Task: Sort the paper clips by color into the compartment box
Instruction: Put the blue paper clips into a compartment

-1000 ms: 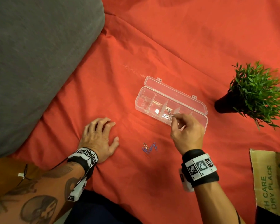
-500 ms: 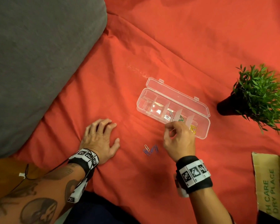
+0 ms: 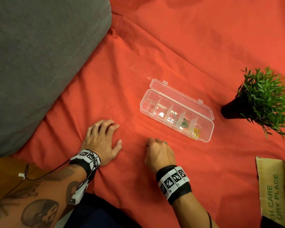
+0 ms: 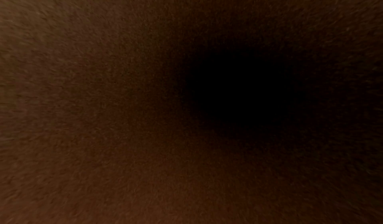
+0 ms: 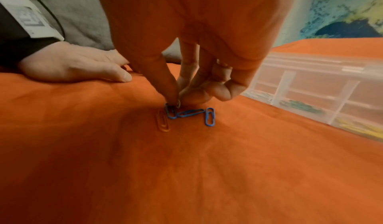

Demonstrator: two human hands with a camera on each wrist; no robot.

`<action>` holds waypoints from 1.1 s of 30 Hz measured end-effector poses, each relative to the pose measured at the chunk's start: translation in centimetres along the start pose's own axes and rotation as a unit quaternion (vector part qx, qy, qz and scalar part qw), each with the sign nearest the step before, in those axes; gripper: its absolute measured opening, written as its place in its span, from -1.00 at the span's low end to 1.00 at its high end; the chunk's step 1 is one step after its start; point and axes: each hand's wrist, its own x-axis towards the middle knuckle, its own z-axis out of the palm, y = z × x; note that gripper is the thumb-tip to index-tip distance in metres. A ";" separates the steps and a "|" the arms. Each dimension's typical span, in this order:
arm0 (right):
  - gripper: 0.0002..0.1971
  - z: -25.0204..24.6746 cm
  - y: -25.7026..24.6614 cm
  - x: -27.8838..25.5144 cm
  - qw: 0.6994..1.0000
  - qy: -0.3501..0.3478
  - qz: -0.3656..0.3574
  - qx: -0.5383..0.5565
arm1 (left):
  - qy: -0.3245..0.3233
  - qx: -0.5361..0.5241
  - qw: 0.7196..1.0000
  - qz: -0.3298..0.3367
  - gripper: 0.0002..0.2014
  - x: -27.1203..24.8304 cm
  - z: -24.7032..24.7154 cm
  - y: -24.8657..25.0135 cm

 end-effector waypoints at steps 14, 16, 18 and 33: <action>-0.98 -6.2 5.4 3.0 0.948 0.307 0.028 0.079 | 0.002 -0.002 1.000 0.000 -0.39 0.0 0.1 -0.1; -0.98 -6.3 6.0 3.4 0.942 0.327 0.032 0.067 | 0.002 -0.003 1.000 0.000 -0.39 0.1 0.1 -0.1; -0.94 -6.0 6.4 3.6 0.940 0.332 0.032 0.070 | 0.003 -0.005 1.000 0.000 -0.39 0.0 0.1 -0.1; -0.89 -0.9 4.4 -0.7 0.992 0.071 0.039 0.093 | 0.001 -0.004 1.000 -0.001 -0.38 0.0 0.2 -0.1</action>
